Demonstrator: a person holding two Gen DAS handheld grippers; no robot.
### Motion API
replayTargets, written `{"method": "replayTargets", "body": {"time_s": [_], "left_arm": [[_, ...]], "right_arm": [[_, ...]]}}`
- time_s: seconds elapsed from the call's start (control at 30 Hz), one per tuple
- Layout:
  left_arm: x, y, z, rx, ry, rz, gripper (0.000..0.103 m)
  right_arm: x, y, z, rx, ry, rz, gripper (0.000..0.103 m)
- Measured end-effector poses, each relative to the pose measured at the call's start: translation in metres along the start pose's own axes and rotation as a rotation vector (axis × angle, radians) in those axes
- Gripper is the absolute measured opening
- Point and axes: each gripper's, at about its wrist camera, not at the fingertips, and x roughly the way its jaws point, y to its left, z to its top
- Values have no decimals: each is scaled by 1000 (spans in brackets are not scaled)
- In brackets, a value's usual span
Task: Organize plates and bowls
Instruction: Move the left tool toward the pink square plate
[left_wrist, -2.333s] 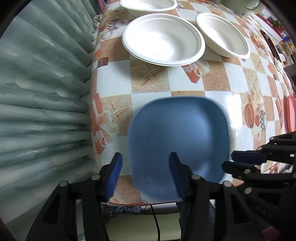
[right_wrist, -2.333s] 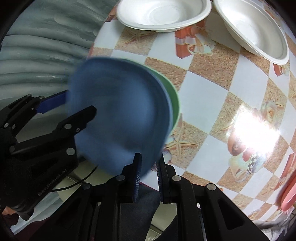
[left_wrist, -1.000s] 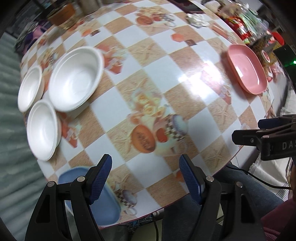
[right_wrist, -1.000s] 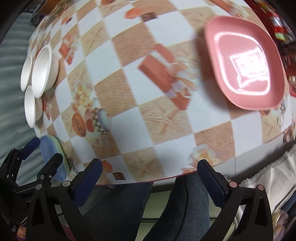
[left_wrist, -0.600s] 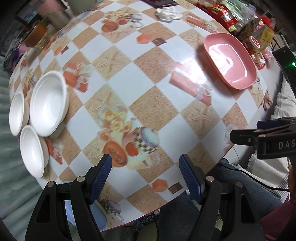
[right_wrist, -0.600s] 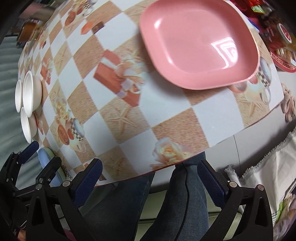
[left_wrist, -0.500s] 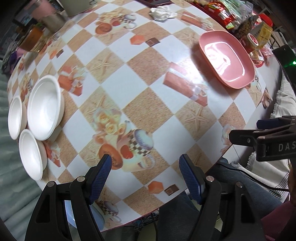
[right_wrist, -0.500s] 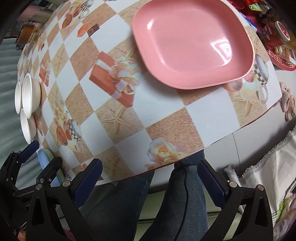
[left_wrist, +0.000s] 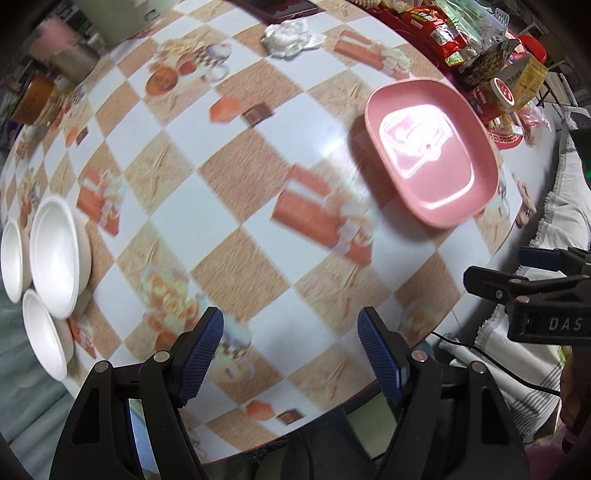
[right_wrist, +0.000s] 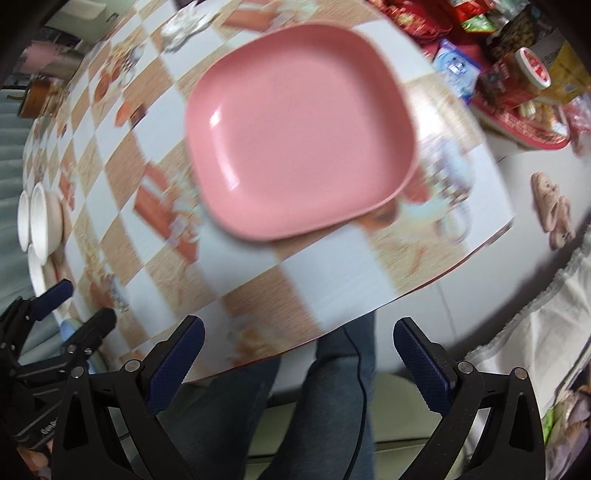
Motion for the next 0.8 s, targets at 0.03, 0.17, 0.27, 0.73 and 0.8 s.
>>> {"method": "replayTargets", "body": {"time_s": [0.03,0.17,0.27,0.73,0.8], "left_arm": [[1,-4,5,0,-3,-1,79],[2,-14,24,-19,-14,-3,79],[5,-23,37,-44,-22,-1,79],[53,-72,104,-69,-34,141,79],[66,-78,111,-73,-16,150,79]], "right_arm": [[-2,-5,4,2,-7,-9,103],[-7,-27,21,18,-31,-45,103],[-9,-37,35,18,-47,-67,103],[-9,-54,97,-52,-144,-225,103],[-5,-49,104,-84,-155,-254,103]]}}
